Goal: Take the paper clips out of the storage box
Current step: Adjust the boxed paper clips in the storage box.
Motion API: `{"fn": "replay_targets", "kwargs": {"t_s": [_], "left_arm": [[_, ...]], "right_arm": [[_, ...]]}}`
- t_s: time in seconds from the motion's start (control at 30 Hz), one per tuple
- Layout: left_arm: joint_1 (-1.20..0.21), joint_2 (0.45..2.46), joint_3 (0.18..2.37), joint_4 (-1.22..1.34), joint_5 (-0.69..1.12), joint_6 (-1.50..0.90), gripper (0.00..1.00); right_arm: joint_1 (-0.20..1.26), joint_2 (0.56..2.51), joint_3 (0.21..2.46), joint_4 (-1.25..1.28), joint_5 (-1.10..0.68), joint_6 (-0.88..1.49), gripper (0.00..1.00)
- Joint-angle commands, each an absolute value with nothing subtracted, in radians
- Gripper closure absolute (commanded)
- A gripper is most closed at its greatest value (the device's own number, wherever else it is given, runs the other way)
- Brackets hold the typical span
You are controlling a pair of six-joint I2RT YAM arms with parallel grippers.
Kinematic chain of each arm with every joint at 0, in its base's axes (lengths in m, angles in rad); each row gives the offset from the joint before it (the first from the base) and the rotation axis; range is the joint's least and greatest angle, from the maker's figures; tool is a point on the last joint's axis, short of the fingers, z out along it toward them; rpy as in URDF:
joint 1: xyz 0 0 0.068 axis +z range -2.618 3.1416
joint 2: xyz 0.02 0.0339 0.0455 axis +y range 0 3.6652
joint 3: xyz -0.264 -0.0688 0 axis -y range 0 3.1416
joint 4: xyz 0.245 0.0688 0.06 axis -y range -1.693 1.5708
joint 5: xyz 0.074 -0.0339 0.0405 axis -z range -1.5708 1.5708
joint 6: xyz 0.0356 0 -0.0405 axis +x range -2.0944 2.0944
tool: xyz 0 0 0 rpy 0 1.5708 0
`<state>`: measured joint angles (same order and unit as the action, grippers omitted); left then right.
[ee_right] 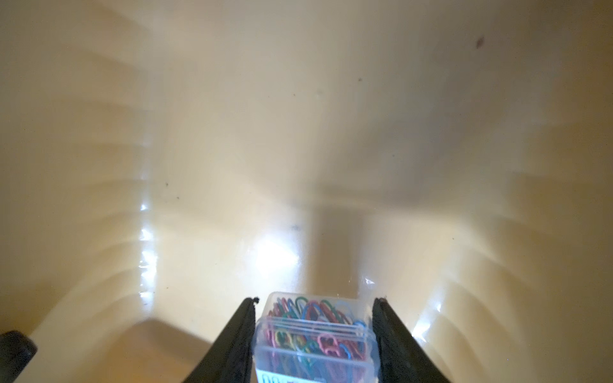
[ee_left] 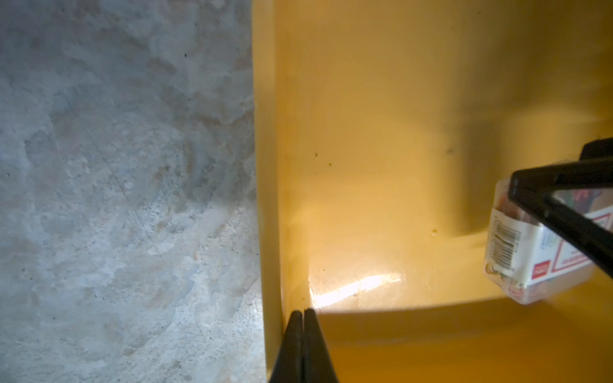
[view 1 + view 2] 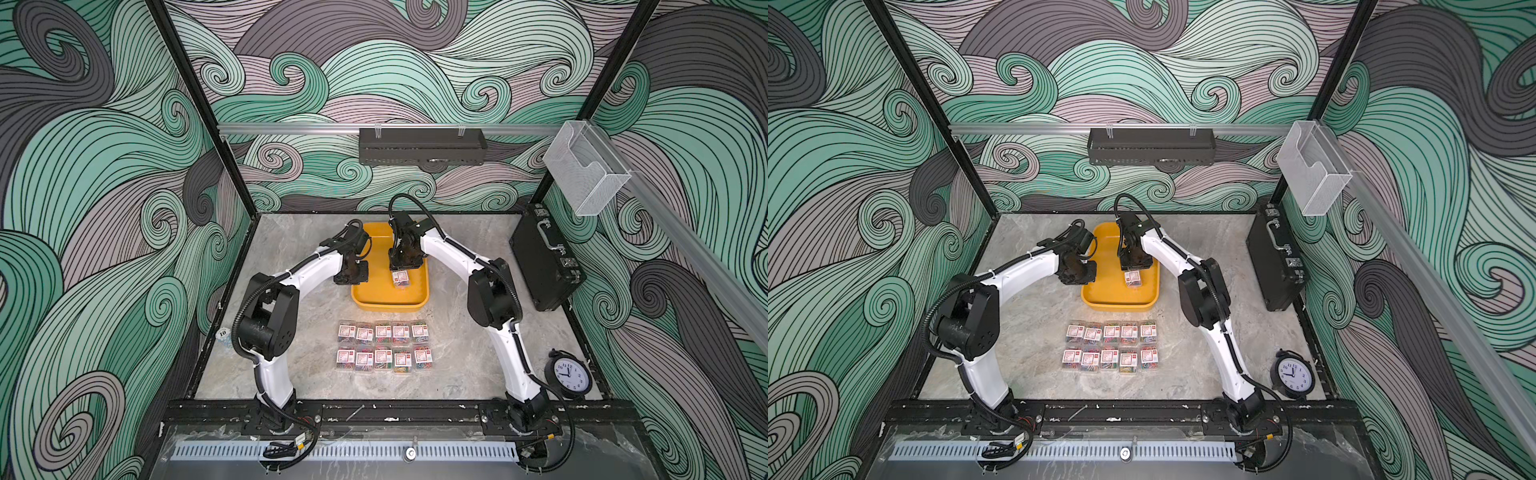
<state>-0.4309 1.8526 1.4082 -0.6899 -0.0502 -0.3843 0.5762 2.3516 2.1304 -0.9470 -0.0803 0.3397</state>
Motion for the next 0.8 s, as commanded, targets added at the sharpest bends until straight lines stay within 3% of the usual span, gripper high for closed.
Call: {"fn": "replay_targets", "kwargs": {"t_s": [0.0, 0.3, 0.43, 0.77], "left_arm": [[-0.411, 1.879, 1.469, -0.718, -0.095, -0.278, 0.98], [-0.329, 1.983, 1.632, -0.746, -0.066, -0.157, 0.99], [-0.312, 2.025, 1.707, -0.78, -0.05, -0.135, 0.99], [-0.311, 1.98, 1.719, -0.824, -0.022, -0.166, 0.95]], "right_arm": [[0.56, 2.382, 2.192, -0.963, -0.104, 0.332, 0.5], [0.528, 2.512, 2.359, -0.933, -0.118, 0.421, 0.46], [0.516, 2.536, 2.379, -0.905, -0.129, 0.446, 0.33], [0.507, 2.569, 2.398, -0.906, -0.221, 0.447, 0.23]]}}
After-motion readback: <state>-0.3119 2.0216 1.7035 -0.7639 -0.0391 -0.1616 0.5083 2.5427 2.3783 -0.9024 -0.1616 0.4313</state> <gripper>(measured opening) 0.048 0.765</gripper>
